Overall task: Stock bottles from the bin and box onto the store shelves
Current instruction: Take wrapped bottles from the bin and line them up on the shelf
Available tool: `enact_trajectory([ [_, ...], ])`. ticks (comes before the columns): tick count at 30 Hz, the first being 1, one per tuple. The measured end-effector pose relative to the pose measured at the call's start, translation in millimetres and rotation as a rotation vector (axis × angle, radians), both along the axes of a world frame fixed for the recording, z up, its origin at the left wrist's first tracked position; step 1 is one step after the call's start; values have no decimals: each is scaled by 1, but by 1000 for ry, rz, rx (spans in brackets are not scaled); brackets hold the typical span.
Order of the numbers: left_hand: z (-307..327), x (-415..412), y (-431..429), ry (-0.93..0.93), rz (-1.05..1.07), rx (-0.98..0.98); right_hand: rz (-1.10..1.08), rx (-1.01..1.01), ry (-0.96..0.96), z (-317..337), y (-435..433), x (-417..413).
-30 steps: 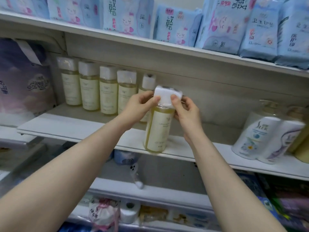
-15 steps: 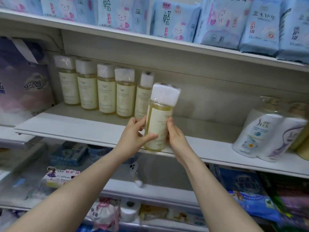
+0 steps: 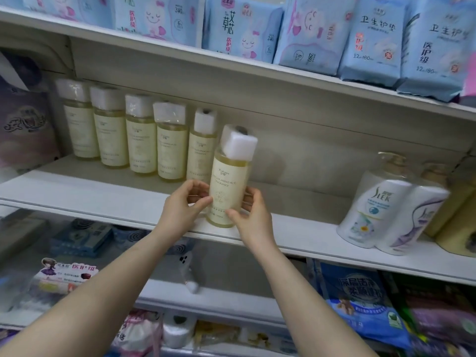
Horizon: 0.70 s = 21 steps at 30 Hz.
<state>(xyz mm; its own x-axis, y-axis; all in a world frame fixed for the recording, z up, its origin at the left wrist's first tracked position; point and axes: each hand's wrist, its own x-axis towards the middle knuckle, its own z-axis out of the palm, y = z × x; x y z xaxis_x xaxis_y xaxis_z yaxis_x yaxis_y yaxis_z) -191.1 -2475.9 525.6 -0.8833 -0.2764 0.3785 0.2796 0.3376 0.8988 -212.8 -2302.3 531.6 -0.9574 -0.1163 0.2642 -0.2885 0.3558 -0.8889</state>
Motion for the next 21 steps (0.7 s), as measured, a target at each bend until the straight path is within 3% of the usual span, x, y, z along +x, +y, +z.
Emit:
enact_trajectory([
  [8,3,-4,-7,-38,-82,-52,-57,63,4,-5,-13,-14],
  [21,10,-63,-15,-207,-190,-373,-168,107,-54,10,-27,-68],
])
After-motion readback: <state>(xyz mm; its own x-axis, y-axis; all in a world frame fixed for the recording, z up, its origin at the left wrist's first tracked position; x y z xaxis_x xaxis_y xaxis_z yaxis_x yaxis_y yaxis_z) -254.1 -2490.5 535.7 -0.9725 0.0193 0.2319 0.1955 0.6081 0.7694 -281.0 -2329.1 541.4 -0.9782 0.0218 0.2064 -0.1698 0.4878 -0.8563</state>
